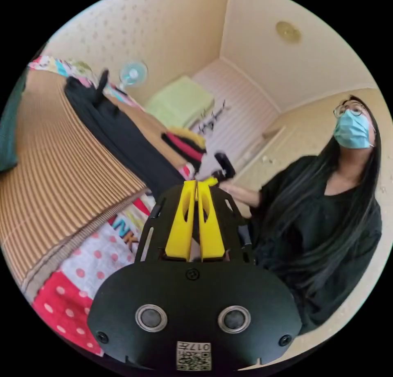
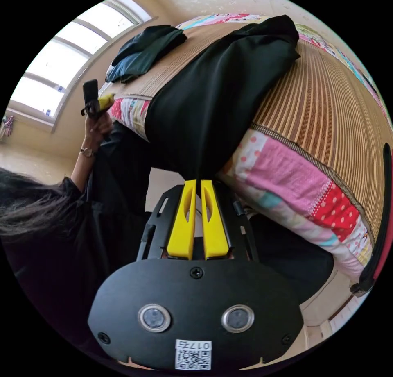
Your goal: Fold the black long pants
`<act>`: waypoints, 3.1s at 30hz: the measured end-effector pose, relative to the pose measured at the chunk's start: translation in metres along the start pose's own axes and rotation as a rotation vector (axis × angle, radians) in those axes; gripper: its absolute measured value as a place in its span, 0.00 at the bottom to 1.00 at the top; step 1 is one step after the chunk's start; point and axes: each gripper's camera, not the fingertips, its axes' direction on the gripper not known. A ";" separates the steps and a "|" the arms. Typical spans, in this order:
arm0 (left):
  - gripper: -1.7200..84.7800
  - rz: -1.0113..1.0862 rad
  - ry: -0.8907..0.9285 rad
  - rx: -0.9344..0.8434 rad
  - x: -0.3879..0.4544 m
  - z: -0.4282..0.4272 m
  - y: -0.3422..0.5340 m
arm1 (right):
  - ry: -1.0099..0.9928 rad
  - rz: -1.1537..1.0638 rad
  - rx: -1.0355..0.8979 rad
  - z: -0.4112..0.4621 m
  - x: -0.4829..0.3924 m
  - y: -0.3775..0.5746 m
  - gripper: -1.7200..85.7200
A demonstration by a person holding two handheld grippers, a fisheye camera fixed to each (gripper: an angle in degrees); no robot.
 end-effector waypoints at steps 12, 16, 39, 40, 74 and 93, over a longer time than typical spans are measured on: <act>0.15 -0.011 -0.396 -0.119 0.005 0.106 -0.021 | -0.019 0.174 0.160 -0.112 0.075 -0.086 0.13; 0.15 -0.012 -0.472 -0.180 0.002 0.135 -0.021 | -0.097 0.187 0.290 -0.118 0.093 -0.146 0.15; 0.02 0.000 -0.505 -0.281 -0.003 0.161 -0.029 | 0.165 0.361 0.589 -0.077 0.145 -0.477 0.06; 0.02 0.026 -0.511 -0.268 0.002 0.158 -0.030 | 0.214 0.323 0.592 -0.079 0.128 -0.488 0.06; 0.18 -0.284 -0.430 0.032 -0.054 0.122 -0.032 | -0.193 0.221 0.579 -0.098 0.161 -0.042 0.20; 0.06 -0.446 -0.433 0.170 -0.031 0.099 -0.002 | -0.693 0.305 0.683 -0.085 0.193 0.045 0.07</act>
